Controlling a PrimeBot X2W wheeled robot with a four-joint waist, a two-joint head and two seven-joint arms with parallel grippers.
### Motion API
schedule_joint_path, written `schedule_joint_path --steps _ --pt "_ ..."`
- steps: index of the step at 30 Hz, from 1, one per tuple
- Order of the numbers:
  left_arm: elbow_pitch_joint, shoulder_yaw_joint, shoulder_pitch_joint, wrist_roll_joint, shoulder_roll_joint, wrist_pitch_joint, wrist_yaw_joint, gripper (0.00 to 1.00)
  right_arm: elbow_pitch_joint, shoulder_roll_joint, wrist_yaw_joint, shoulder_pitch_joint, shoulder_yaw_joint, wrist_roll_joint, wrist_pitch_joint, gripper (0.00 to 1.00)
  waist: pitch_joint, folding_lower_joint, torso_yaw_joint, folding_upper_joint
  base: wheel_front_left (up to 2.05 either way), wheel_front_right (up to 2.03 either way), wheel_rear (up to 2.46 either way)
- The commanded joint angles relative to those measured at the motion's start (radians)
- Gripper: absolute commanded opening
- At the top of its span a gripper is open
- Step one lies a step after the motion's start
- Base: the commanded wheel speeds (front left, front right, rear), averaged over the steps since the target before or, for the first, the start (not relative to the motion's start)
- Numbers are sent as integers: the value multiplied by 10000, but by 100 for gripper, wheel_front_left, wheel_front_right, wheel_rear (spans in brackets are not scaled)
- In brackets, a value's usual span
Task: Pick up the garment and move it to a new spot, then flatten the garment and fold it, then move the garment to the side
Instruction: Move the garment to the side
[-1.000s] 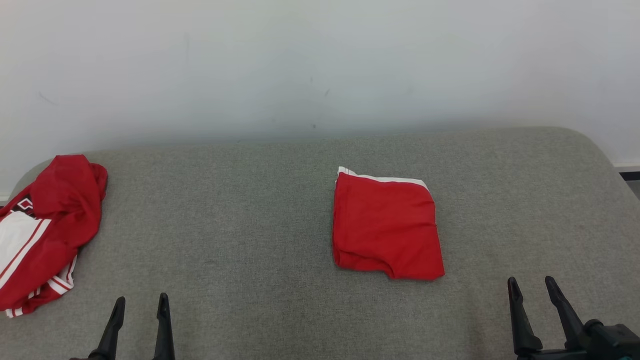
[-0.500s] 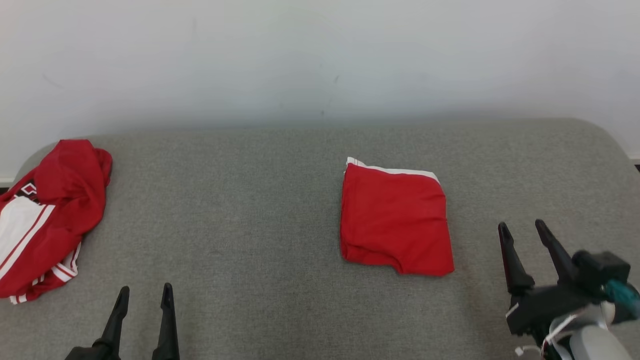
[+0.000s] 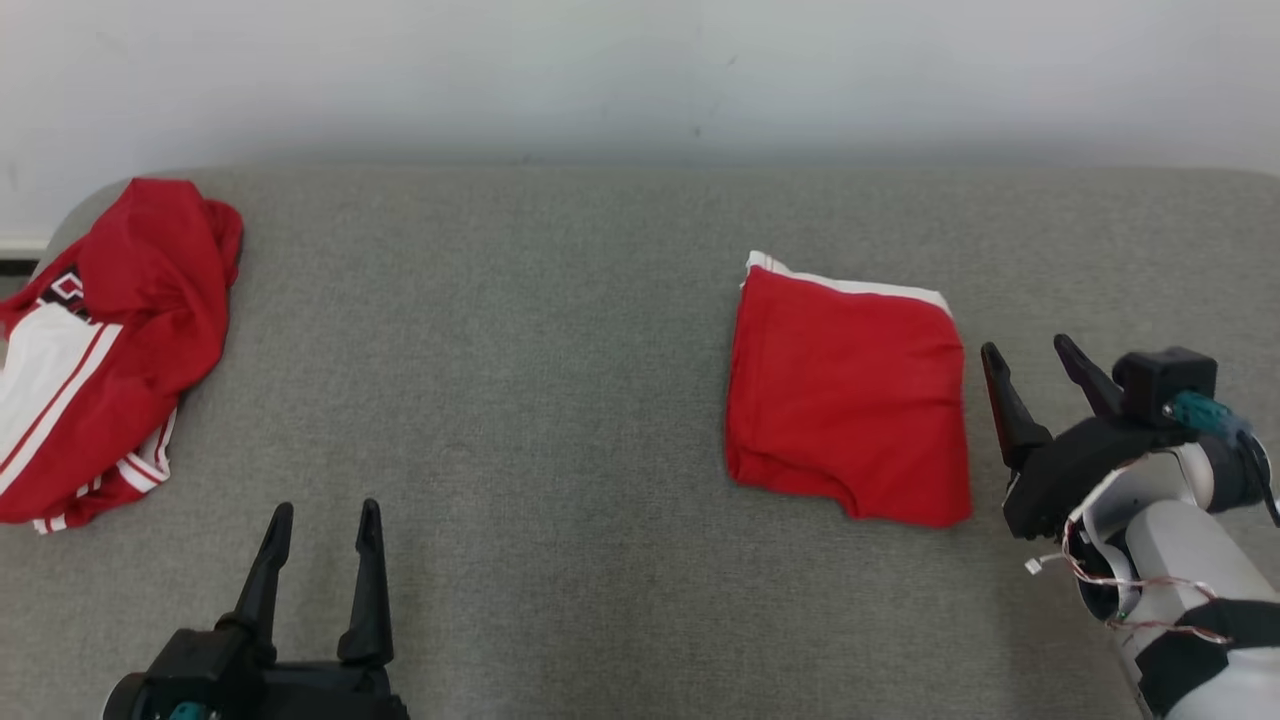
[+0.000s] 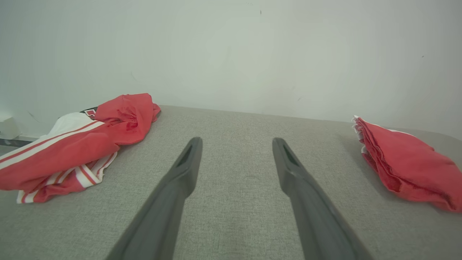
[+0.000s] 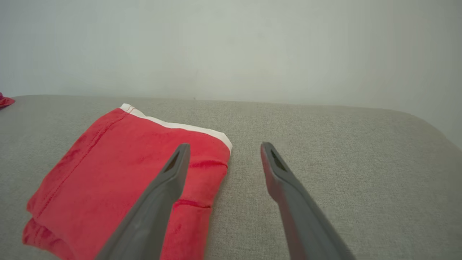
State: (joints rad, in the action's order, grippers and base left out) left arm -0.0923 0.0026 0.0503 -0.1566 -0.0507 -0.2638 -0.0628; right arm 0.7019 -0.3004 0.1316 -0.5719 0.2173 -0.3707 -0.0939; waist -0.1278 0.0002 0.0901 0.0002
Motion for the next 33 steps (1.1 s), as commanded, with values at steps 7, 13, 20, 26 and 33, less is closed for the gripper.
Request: schedule_joint_path --steps 7,13,20,26,33 --pt "10 -435 560 -201 -6 -10 252 100 1494 60 -20 -1104 642 -478 -48 100 -948 -2 539 -2 0 0 0" --pt "-45 -539 816 -296 -3 -10 345 100 2628 211 -20 -1486 1115 -704 -224 100 -1195 -2 584 -2 0 0 0" --pt "-106 -516 878 -301 -1 -10 372 100 3466 516 -20 -1497 1685 -1182 -158 78 -1224 -2 404 -2 0 0 0" --pt "-89 -636 1006 -313 -3 -10 351 100 3593 239 -25 -1839 2176 -1438 -221 0 -1339 -2 384 -2 0 0 0" --pt "-3 -753 1278 -364 1 -10 342 100 3113 -754 -25 -2712 3439 -1492 -110 0 -1906 -2 203 -2 0 0 0"
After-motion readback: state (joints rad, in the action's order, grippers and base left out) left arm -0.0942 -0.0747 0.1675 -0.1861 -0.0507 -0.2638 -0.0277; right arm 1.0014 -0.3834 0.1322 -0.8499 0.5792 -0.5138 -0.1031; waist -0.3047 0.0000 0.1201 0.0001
